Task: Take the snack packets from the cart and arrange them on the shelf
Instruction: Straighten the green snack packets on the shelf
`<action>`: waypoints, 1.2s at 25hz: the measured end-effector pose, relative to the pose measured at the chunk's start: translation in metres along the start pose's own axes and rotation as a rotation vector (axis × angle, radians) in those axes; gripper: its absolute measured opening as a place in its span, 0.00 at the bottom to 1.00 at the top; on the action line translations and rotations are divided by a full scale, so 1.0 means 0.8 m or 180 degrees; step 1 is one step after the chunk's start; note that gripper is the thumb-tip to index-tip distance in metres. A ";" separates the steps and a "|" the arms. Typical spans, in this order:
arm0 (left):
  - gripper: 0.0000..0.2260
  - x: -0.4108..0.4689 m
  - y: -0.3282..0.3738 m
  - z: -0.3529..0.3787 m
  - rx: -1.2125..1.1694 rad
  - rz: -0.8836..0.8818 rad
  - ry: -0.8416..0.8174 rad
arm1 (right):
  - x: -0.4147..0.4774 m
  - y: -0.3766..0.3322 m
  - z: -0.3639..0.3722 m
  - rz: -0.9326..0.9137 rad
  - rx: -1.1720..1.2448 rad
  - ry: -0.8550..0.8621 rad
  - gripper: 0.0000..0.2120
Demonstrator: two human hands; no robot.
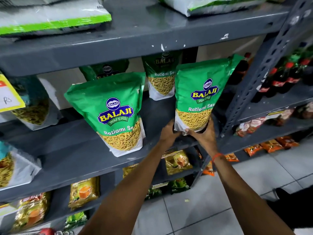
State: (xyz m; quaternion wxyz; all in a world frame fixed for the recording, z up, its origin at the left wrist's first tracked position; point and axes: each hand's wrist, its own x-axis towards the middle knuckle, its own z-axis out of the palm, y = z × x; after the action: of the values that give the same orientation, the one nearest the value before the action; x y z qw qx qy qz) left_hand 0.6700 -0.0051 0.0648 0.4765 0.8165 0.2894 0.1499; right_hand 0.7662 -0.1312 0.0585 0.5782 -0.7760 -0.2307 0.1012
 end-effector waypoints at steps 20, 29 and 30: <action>0.24 -0.141 -0.122 -0.199 -0.0290 -0.0636 0.0789 | -0.070 -0.074 0.179 0.0091 0.0108 -0.1949 0.43; 0.35 -0.142 -0.101 -0.212 -0.0270 -0.0589 0.0664 | -0.077 -0.101 0.180 -0.0187 -0.0003 -0.1646 0.54; 0.40 -0.149 -0.097 -0.214 -0.0216 -0.0505 0.0671 | -0.090 -0.107 0.178 -0.0375 -0.0101 -0.1198 0.55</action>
State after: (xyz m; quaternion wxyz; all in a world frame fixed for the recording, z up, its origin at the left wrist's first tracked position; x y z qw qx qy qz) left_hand 0.4612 0.0690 0.0873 0.4811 0.7543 0.3963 0.2064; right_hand 0.6220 -0.0248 0.0872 0.5175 -0.7376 -0.3813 0.2069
